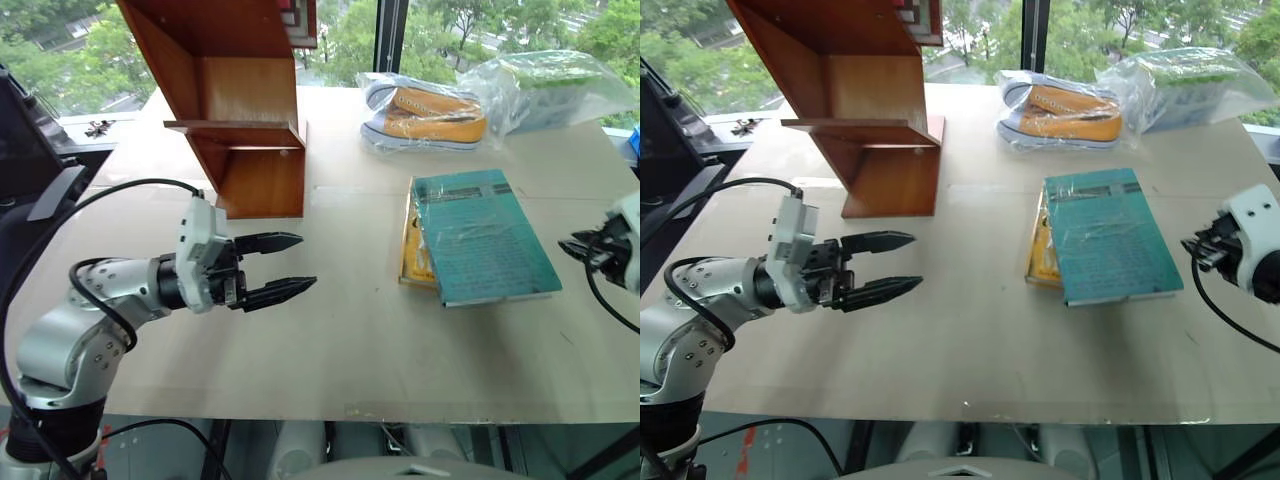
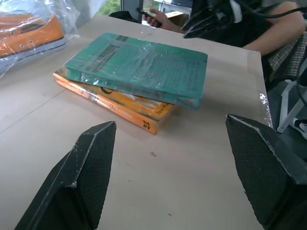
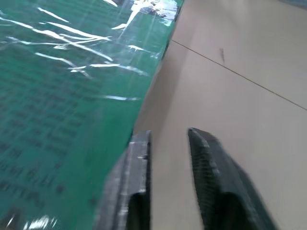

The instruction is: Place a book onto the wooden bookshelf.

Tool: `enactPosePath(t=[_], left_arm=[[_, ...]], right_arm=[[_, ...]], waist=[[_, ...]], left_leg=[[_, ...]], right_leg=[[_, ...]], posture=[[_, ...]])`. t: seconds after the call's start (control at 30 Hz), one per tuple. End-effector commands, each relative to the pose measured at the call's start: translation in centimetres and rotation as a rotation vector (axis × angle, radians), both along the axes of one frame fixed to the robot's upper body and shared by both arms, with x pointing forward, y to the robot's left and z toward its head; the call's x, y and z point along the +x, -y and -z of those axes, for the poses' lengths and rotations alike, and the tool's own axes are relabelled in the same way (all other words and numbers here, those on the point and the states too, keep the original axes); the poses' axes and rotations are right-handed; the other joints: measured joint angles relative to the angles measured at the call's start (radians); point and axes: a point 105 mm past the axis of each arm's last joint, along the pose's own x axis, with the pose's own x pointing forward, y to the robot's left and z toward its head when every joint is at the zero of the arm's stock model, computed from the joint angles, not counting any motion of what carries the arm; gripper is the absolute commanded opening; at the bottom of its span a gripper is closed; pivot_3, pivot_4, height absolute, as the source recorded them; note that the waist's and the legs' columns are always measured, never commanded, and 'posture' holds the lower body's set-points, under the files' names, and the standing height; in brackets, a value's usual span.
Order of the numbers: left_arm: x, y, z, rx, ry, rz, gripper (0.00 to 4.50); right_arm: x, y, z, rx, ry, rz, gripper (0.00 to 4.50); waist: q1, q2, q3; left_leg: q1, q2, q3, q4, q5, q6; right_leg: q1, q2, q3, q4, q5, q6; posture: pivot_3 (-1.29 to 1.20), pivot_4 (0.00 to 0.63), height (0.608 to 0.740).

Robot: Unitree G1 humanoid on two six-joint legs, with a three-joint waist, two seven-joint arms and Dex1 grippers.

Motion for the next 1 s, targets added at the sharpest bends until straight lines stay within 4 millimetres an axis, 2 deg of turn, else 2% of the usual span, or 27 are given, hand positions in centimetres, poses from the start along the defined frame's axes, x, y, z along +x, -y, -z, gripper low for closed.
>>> enactPosePath(t=[0.03,0.17,0.27,0.43,0.57,0.67,0.73,0.8,0.87,0.93,1.0], left_arm=[[-0.6,0.9,-0.5,-0.008,0.028,0.04,3.72],[-0.6,1.1,-0.3,-0.014,0.022,0.039,3.72],[-0.5,1.1,-0.2,-0.016,0.02,0.029,3.72],[-0.6,0.7,0.1,-0.012,0.014,0.003,3.72],[-0.8,0.3,0.5,-0.003,0.003,-0.021,3.72],[-0.5,0.3,1.1,0.006,-0.014,-0.073,3.72],[-0.2,0.6,1.2,-0.039,-0.067,-0.114,3.72],[0.1,1.2,1.9,-0.051,-0.144,-0.146,3.72],[0.4,1.8,3.0,-0.047,-0.277,-0.181,3.72],[1.5,2.8,4.1,-0.146,-0.501,-0.193,3.72],[2.6,3.3,4.7,-0.184,-0.619,-0.218,3.72]], right_arm=[[1.8,0.3,0.7,-0.135,-0.039,0.016,0.07],[3.7,-2.4,1.6,-0.16,-0.062,-0.083,0.07],[4.9,-4.5,1.4,-0.142,-0.045,-0.136,0.07],[5.7,-6.9,1.7,-0.115,-0.035,-0.193,0.07],[5.8,-7.4,2.0,-0.108,-0.034,-0.197,0.07],[5.5,-6.0,1.6,-0.146,0.017,-0.177,0.07],[4.2,-3.6,1.0,-0.172,0.05,-0.162,0.07],[1.8,-2.3,0.3,-0.154,0.097,-0.226,0.58],[-1.4,-1.9,-0.7,-0.037,0.14,-0.292,1.32],[-6.3,-1.8,-0.6,0.045,0.134,-0.395,2.22],[-9.0,-2.2,-0.9,0.086,0.126,-0.45,3.25]], waist=[[0.0,0.0,0.0],[-0.001,0.0,0.0],[-0.005,0.001,0.0],[-0.001,0.001,0.001],[0.0,0.001,0.001],[0.003,0.001,0.001],[0.017,0.001,0.001],[0.026,0.001,0.001],[0.04,0.001,0.0],[0.047,0.004,-0.001],[0.044,0.005,-0.002]], left_leg=[[-0.001,0.0,0.0,0.0,0.0,0.0],[-0.002,0.0,0.0,0.0,0.0,0.0],[-0.002,0.0,0.0,0.0,0.0,0.0],[-0.003,0.0,0.0,0.0,0.0,0.0],[-0.004,0.0,0.0,0.0,0.0,0.0],[-0.004,0.0,-0.001,0.0,0.0,0.0],[-0.004,0.0,-0.001,0.0,0.0,0.0],[-0.005,0.0,-0.001,0.001,0.0,0.001],[-0.008,0.0,-0.002,0.001,-0.001,0.001],[-0.008,0.0,-0.005,0.001,-0.001,0.001],[-0.008,0.0,-0.008,0.002,-0.001,0.001]], right_leg=[[-0.001,0.0,0.0,0.0,0.0,0.0],[-0.001,0.0,0.0,0.0,0.0,0.0],[-0.002,0.0,0.0,-0.001,0.0,0.0],[-0.002,0.0,0.0,0.0,0.0,0.0],[-0.002,-0.001,-0.002,-0.001,0.0,0.0],[-0.002,-0.001,-0.002,-0.001,0.0,0.0],[-0.002,-0.001,-0.002,-0.001,0.0,0.0],[-0.002,-0.002,-0.003,-0.002,0.0,0.001],[-0.003,-0.003,-0.006,-0.002,-0.001,0.002],[-0.001,-0.003,-0.008,-0.003,-0.001,0.003],[0.0,-0.003,-0.01,-0.002,-0.002,0.004]], posture=[[0.0,0.15,0.74],[0.0,0.15,0.74],[0.0,0.15,0.74],[0.0,0.15,0.74],[0.0,0.15,0.74],[0.0,0.15,0.74],[0.0,0.15,0.74],[0.0,0.15,0.74],[0.0,0.15,0.74],[0.0,0.15,0.74],[0.0,0.15,0.74]])
